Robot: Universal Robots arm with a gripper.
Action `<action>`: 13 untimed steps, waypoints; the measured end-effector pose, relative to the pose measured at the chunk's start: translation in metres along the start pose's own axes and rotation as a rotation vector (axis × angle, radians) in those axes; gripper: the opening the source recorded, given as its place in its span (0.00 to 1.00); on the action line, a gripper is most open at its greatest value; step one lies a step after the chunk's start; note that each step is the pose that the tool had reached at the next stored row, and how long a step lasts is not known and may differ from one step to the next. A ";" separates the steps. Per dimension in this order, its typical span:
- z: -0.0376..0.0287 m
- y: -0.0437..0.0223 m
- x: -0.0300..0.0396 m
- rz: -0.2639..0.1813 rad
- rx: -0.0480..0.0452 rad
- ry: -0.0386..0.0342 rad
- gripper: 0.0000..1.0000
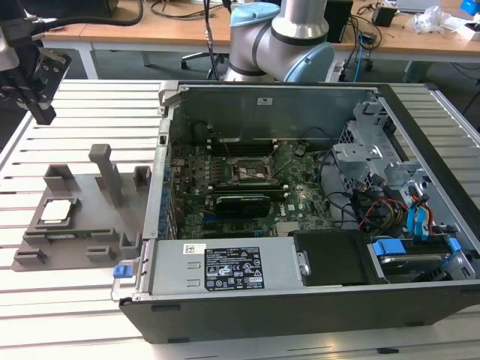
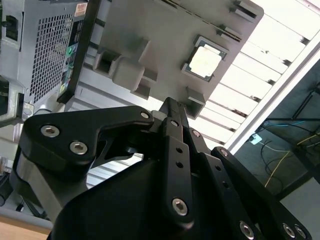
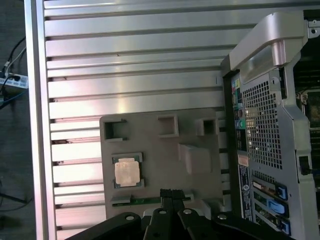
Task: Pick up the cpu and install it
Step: 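Reach for the cpu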
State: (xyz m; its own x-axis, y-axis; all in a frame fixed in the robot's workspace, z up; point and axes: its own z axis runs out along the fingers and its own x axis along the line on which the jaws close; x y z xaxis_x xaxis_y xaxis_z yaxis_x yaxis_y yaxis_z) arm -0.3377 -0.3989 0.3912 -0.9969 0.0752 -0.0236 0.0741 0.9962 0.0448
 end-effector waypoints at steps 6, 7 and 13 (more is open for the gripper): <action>-0.0001 -0.0010 0.0127 0.000 0.0000 0.0000 0.11; -0.0001 -0.0011 0.0146 0.000 0.0000 0.0000 0.11; -0.0003 -0.0021 0.0279 0.000 0.0001 0.0000 0.11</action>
State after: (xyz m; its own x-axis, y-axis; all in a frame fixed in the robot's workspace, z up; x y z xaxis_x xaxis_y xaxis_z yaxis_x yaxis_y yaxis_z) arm -0.3657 -0.3989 0.3907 -0.9969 0.0753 -0.0236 0.0742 0.9962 0.0447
